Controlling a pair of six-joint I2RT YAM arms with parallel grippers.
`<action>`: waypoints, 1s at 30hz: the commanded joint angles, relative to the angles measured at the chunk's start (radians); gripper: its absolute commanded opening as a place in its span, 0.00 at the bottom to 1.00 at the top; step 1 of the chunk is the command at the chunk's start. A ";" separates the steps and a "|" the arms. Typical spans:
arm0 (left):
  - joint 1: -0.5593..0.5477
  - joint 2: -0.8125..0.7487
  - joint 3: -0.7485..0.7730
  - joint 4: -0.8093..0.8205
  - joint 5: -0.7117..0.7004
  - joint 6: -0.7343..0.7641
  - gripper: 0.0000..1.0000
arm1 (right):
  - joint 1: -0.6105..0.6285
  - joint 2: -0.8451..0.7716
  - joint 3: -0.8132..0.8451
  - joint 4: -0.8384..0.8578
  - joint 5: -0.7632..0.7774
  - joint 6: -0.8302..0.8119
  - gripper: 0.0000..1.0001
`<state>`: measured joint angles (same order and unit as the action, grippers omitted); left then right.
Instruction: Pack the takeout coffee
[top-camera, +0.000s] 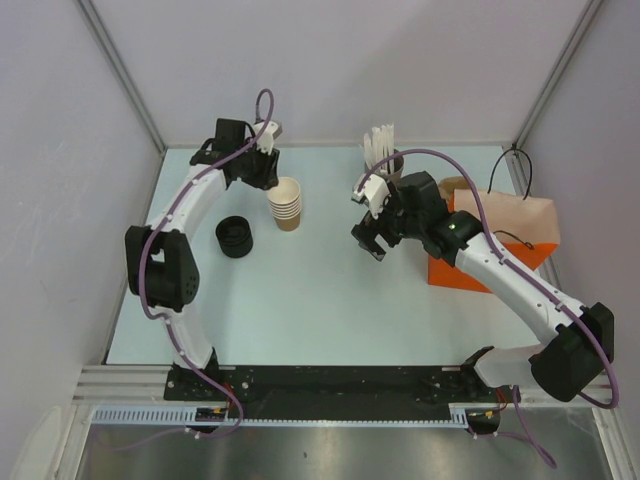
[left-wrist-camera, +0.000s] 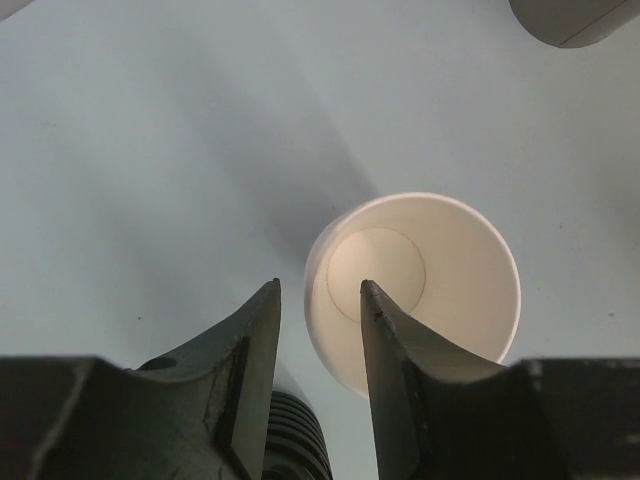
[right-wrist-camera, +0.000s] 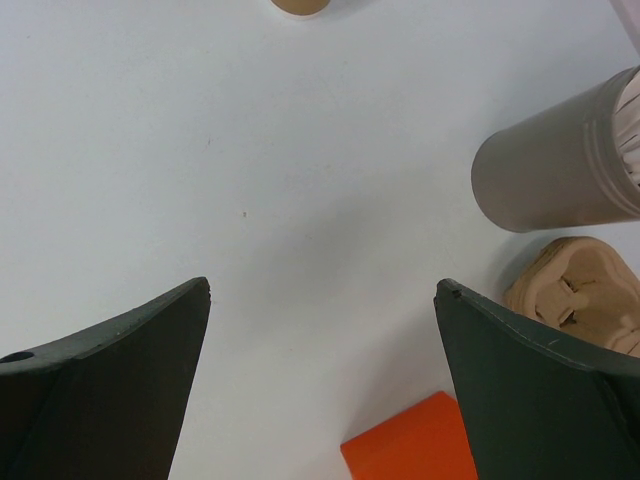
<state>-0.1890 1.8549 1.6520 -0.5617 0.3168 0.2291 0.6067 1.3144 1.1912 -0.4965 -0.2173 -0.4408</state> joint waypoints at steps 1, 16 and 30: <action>-0.007 0.010 0.048 0.017 -0.007 0.004 0.43 | -0.002 -0.017 -0.005 0.032 0.004 -0.007 1.00; -0.009 0.026 0.054 0.013 -0.015 0.003 0.26 | -0.002 -0.021 -0.010 0.033 0.002 -0.012 1.00; -0.009 0.036 0.057 0.002 -0.021 0.009 0.21 | -0.002 -0.030 -0.015 0.032 0.004 -0.015 1.00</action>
<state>-0.1940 1.8812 1.6650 -0.5629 0.3054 0.2295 0.6067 1.3144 1.1778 -0.4957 -0.2173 -0.4461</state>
